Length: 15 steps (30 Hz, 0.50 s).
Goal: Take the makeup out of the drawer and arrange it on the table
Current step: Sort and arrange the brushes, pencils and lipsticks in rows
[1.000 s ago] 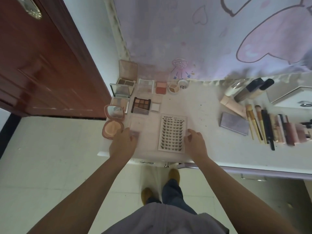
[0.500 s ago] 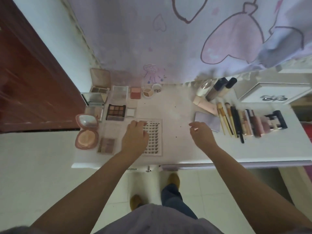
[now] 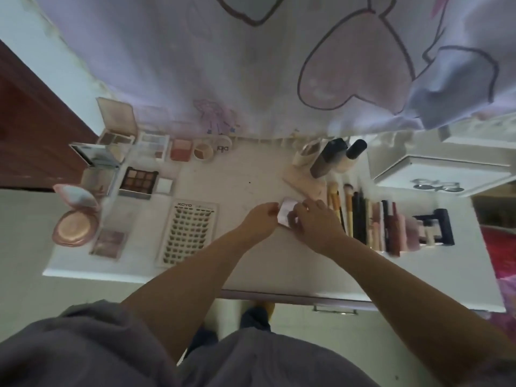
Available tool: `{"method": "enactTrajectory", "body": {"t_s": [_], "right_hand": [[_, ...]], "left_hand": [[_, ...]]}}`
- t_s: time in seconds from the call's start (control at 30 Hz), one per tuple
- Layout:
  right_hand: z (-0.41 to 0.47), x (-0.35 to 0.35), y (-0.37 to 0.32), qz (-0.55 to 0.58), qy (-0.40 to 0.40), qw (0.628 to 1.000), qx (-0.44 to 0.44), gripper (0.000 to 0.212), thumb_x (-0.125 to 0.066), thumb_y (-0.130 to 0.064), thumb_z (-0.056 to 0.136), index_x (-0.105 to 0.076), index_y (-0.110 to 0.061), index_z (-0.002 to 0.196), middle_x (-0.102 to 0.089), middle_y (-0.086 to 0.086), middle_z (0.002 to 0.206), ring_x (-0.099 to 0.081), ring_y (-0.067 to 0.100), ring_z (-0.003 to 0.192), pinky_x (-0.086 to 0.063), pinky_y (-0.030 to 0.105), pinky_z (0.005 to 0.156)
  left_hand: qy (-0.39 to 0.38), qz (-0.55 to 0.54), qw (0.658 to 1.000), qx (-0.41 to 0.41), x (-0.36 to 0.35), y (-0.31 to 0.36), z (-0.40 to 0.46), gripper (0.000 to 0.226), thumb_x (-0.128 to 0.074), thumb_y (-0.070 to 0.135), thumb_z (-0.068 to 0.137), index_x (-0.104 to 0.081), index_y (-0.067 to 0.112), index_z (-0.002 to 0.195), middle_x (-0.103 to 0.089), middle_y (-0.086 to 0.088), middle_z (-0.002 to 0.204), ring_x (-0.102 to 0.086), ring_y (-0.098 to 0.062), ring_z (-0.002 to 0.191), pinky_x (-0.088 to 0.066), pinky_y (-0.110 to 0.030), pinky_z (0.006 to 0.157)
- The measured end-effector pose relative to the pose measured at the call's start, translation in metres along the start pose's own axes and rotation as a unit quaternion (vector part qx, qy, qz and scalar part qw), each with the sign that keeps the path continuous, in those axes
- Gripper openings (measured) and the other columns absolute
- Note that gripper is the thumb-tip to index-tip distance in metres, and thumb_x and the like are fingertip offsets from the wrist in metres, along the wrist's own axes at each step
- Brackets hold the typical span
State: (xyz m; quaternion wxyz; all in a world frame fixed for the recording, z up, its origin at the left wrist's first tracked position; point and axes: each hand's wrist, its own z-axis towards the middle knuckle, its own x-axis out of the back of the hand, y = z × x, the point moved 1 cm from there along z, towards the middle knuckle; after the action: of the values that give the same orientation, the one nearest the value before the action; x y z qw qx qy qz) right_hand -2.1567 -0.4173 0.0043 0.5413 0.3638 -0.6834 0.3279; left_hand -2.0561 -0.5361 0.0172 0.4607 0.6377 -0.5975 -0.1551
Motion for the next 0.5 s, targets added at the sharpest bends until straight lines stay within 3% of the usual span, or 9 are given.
{"method": "enactTrajectory", "body": {"t_s": [0.07,0.17,0.2,0.27,0.37,0.43,0.5], "right_hand": [[-0.002,0.003,0.003,0.036,-0.011,0.999,0.019,0.029,-0.051,-0.037,0.087,-0.054,-0.017,0.108,-0.057,0.007,0.109,-0.051,0.029,0.102,-0.044,0.035,0.079],[-0.003,0.022,0.002,0.144,-0.044,0.988,0.04,0.044,-0.065,-0.042,0.078,-0.05,-0.021,0.113,-0.053,0.001,0.113,-0.045,0.024,0.108,-0.038,0.032,0.086],[-0.003,0.033,0.0,0.182,-0.039,0.98,0.069,0.046,-0.068,-0.041,0.076,-0.051,-0.021,0.113,-0.053,0.0,0.115,-0.044,0.022,0.109,-0.036,0.029,0.086],[-0.004,0.054,-0.01,0.209,-0.01,0.962,0.175,0.045,-0.073,-0.037,0.074,-0.054,-0.019,0.111,-0.053,-0.001,0.12,-0.043,0.019,0.111,-0.031,0.02,0.088],[-0.005,0.083,-0.028,0.194,-0.013,0.929,0.315,0.039,-0.072,-0.029,0.079,-0.055,-0.017,0.111,-0.047,-0.001,0.137,-0.04,0.014,0.123,-0.025,0.014,0.1],[-0.006,0.093,-0.034,0.191,-0.034,0.916,0.352,0.033,-0.067,-0.02,0.083,-0.053,-0.018,0.112,-0.04,-0.002,0.144,-0.041,0.012,0.122,-0.035,0.019,0.098],[-0.005,0.095,-0.038,0.222,-0.03,0.916,0.332,0.027,-0.06,-0.014,0.085,-0.054,-0.017,0.111,-0.039,-0.003,0.144,-0.045,0.013,0.117,-0.041,0.021,0.092]], "left_hand": [[0.009,-0.111,0.993,0.047,0.002,0.001,-0.003,0.034,-0.043,0.009,0.095,-0.055,0.004,0.126,-0.057,-0.012,0.127,-0.052,-0.022,0.116,-0.04,-0.027,0.098],[0.005,-0.372,0.92,0.125,0.014,0.001,-0.011,0.03,-0.041,0.014,0.098,-0.057,-0.004,0.116,-0.062,-0.017,0.101,-0.06,-0.028,0.091,-0.05,-0.036,0.084],[-0.027,-0.436,0.886,0.155,0.019,0.001,-0.016,0.034,-0.039,0.024,0.099,-0.056,-0.002,0.111,-0.062,-0.017,0.097,-0.061,-0.03,0.086,-0.052,-0.039,0.08],[-0.137,-0.472,0.851,0.186,0.026,-0.001,-0.027,0.047,-0.039,0.044,0.096,-0.059,0.004,0.109,-0.064,-0.019,0.102,-0.063,-0.034,0.089,-0.054,-0.045,0.08],[-0.242,-0.509,0.813,0.146,0.034,-0.004,-0.042,0.057,-0.033,0.053,0.095,-0.067,0.01,0.11,-0.066,-0.018,0.112,-0.063,-0.038,0.101,-0.054,-0.049,0.083],[-0.233,-0.53,0.811,0.081,0.039,-0.003,-0.048,0.046,-0.032,0.042,0.099,-0.069,0.017,0.11,-0.065,-0.012,0.116,-0.061,-0.03,0.107,-0.05,-0.049,0.091],[-0.17,-0.601,0.779,0.06,0.044,-0.003,-0.052,0.038,-0.044,0.039,0.094,-0.07,0.015,0.106,-0.067,-0.012,0.109,-0.065,-0.026,0.099,-0.052,-0.047,0.089]]}}
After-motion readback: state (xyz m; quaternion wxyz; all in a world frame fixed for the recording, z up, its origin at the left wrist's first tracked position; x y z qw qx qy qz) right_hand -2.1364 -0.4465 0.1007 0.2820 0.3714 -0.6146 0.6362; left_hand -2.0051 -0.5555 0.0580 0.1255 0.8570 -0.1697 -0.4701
